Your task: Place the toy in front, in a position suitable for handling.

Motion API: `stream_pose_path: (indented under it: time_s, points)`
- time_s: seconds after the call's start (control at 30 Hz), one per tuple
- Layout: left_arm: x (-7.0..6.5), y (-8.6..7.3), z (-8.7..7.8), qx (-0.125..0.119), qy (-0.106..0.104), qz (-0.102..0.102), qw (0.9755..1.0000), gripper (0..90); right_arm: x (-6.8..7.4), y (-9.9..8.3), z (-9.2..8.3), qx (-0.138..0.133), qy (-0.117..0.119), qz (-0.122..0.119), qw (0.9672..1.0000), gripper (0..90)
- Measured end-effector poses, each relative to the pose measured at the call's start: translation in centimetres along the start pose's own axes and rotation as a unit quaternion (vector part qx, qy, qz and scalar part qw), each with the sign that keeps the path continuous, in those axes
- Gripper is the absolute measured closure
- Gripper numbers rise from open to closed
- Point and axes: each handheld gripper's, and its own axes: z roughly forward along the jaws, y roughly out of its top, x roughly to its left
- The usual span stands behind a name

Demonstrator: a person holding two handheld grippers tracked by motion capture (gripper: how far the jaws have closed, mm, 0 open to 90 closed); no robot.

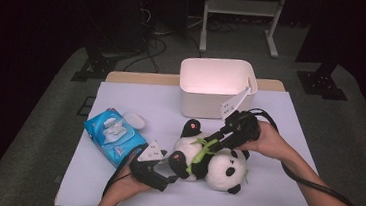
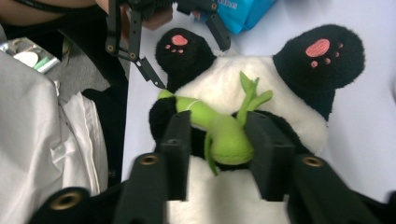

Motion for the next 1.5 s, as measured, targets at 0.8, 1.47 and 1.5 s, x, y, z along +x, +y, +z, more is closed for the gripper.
stream_pose_path:
  time_s: [0.8,1.47,1.5]
  points:
    - [-0.4,1.2,-0.4,-0.001,-0.011,0.021,0.9997,8.3,2.5,-10.4,-0.2,-0.071,-0.094,0.048,0.9918,44.3]
    - [-0.2,4.0,-1.3,0.013,-0.042,0.05,0.9978,23.8,2.9,-11.1,0.7,-0.082,-0.117,0.041,0.9889,40.1]
    - [-0.2,4.0,-1.3,0.013,-0.043,0.047,0.9979,24.5,2.8,-11.1,0.7,-0.084,-0.116,0.041,0.9889,40.1]
